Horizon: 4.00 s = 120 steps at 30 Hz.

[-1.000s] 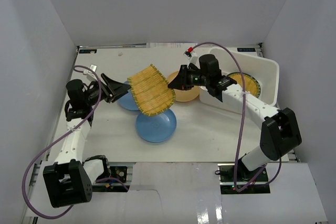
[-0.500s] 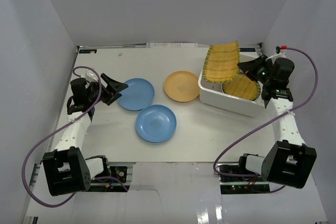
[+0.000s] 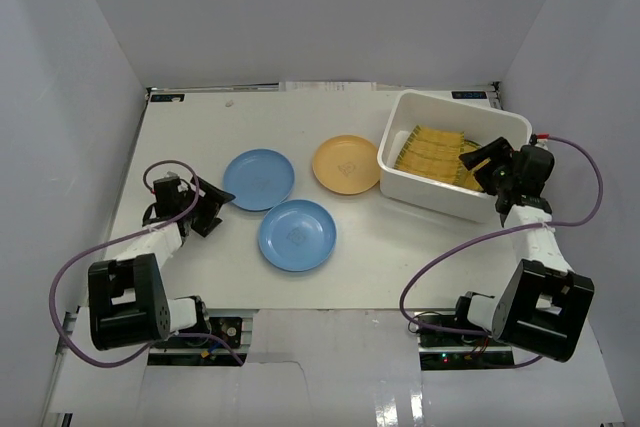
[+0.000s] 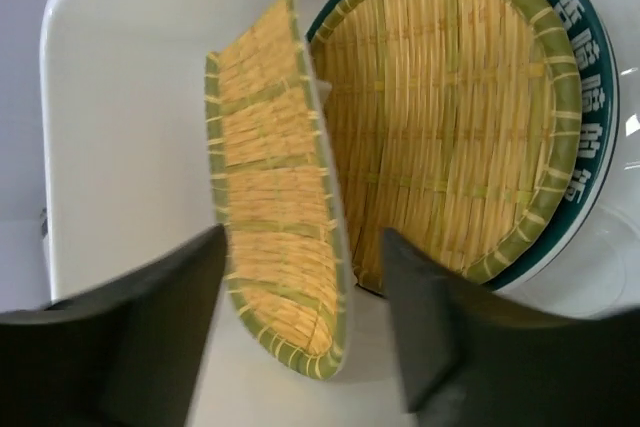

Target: Place the plates into the plastic bin on the countertop

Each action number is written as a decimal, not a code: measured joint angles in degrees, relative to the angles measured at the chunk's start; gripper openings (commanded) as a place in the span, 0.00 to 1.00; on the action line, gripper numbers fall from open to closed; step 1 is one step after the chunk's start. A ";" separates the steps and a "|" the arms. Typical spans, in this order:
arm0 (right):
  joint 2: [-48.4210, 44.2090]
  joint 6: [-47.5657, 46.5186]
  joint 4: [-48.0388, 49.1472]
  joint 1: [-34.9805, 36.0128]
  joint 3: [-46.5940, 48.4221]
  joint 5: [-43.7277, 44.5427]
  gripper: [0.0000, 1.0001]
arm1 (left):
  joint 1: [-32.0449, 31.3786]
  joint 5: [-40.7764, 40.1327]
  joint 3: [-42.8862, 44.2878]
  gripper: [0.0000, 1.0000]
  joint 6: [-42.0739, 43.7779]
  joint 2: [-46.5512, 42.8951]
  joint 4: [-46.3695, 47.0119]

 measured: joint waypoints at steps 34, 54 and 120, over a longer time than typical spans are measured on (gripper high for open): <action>17.70 -4.81 0.68 74.07 0.33 30.23 0.12 | -1.90 -11.65 10.80 0.00 1.49 14.14 -1.18; -12.39 -18.78 -10.47 30.14 17.75 41.20 0.08 | -18.56 -4.66 21.73 0.00 4.72 -19.41 -8.17; -31.63 -9.88 -18.93 8.59 8.24 -2.95 0.40 | -37.68 -23.61 45.38 0.73 3.58 30.45 -5.20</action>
